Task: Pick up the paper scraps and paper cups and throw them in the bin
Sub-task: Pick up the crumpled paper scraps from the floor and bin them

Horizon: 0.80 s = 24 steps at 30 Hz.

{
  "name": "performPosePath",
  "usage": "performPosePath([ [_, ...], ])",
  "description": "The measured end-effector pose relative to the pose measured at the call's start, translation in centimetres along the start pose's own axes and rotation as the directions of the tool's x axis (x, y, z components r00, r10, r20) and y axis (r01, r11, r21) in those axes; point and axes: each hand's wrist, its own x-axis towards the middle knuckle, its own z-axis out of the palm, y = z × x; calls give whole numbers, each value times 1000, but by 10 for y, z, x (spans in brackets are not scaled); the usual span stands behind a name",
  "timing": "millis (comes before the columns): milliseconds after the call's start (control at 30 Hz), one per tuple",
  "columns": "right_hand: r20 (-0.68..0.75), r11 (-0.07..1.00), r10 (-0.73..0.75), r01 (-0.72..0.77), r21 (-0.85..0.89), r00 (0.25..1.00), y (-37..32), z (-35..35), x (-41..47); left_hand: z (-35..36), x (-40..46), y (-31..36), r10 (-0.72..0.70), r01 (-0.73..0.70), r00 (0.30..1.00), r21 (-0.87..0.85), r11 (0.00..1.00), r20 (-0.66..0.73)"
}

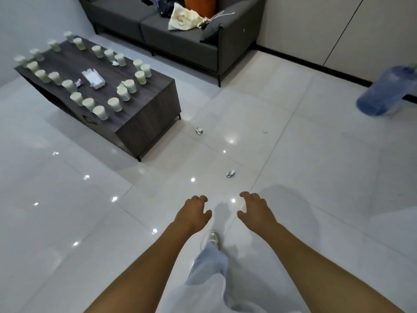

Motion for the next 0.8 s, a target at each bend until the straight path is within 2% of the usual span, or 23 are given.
performPosePath([
  [367, 23, 998, 38, -39, 39, 999, -12, -102, 160, -95, 176, 47, 36, -36, 998, 10, 999, 49],
  [800, 132, 997, -36, 45, -67, 991, 36, -223, 379, -140, 386, 127, -121, 126, 992, -126, 984, 47],
])
